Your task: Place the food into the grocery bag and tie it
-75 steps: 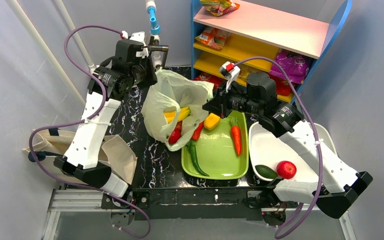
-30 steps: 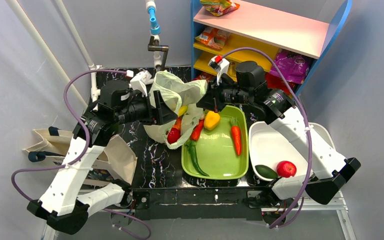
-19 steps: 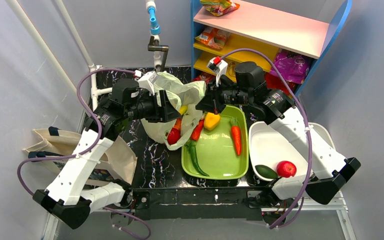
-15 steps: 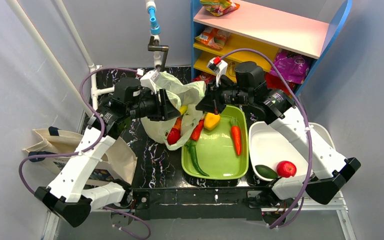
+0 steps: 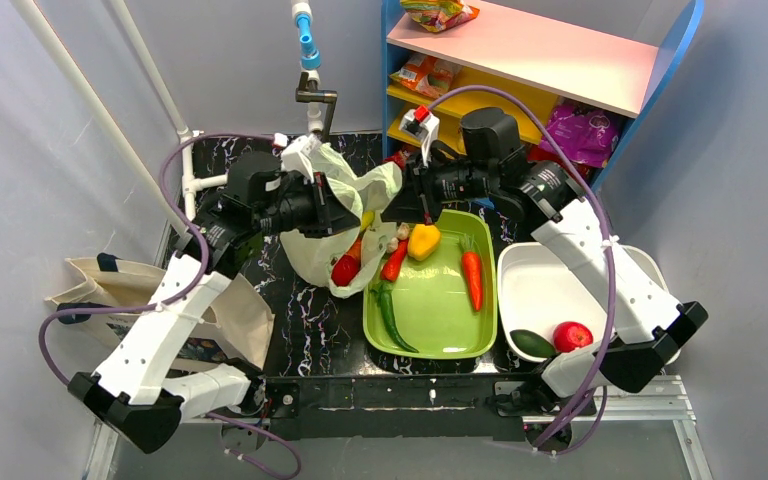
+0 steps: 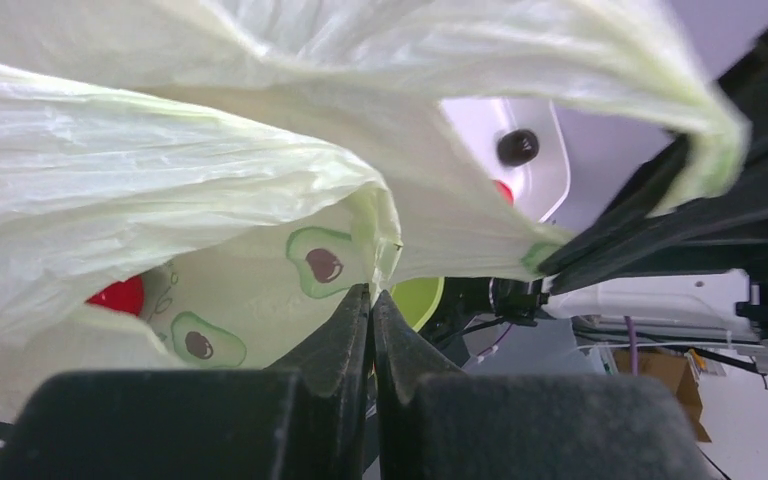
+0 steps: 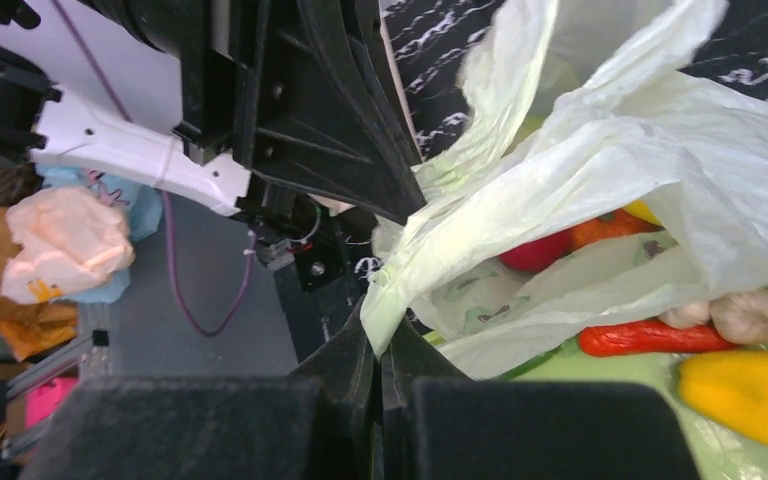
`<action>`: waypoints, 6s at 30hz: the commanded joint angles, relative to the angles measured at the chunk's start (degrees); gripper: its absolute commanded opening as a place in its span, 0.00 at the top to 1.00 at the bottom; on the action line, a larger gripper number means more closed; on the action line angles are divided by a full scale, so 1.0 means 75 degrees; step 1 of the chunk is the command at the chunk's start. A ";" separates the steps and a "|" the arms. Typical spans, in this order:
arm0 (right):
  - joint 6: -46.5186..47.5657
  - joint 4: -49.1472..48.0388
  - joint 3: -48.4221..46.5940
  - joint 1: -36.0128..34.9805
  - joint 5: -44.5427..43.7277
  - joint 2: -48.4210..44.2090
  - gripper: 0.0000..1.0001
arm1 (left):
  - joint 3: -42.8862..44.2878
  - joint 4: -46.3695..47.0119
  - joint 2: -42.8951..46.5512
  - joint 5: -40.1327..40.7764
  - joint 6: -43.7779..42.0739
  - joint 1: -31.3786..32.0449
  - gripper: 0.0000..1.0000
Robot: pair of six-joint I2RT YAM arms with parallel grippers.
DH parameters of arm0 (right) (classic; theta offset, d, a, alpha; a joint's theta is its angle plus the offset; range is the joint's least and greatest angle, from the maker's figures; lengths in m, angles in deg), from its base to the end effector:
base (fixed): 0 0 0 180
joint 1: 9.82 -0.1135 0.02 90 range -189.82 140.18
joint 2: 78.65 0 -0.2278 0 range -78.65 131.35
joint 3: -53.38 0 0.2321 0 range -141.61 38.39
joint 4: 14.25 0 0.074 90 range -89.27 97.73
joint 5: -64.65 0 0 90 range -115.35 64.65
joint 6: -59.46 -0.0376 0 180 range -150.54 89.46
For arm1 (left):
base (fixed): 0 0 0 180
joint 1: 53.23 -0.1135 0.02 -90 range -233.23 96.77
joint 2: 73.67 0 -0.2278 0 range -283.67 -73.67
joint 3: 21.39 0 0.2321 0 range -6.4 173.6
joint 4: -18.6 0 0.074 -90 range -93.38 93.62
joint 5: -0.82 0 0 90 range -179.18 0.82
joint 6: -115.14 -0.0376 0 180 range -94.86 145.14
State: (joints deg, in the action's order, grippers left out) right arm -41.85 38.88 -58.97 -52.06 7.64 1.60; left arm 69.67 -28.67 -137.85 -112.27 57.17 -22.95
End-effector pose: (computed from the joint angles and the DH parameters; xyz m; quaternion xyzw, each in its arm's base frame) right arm 0.1910 0.2011 0.4235 -0.3657 0.7189 0.4535 0.3793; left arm 0.1908 -0.1285 0.3857 0.1019 0.8061 -0.4300 0.3936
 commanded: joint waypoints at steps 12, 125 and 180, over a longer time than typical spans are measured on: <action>-0.0288 0.0639 -0.1827 -0.0063 0.3107 0.1234 0.99 | 0.1260 -0.1449 0.1154 0.0665 -0.0212 0.0040 1.00; -0.0470 0.0710 -0.1380 -0.1704 0.4812 0.2696 0.99 | -0.3227 0.2692 0.3823 -0.1497 -0.8050 0.0040 0.51; -0.1318 0.0530 -0.2309 -0.0719 0.2344 0.2070 0.38 | -0.3220 0.2733 0.3905 -0.1985 -0.5643 0.0040 1.00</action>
State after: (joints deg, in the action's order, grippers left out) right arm -51.34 46.62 -78.57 -58.79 32.21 22.14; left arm 43.48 -7.65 -108.91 -127.46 12.46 -22.97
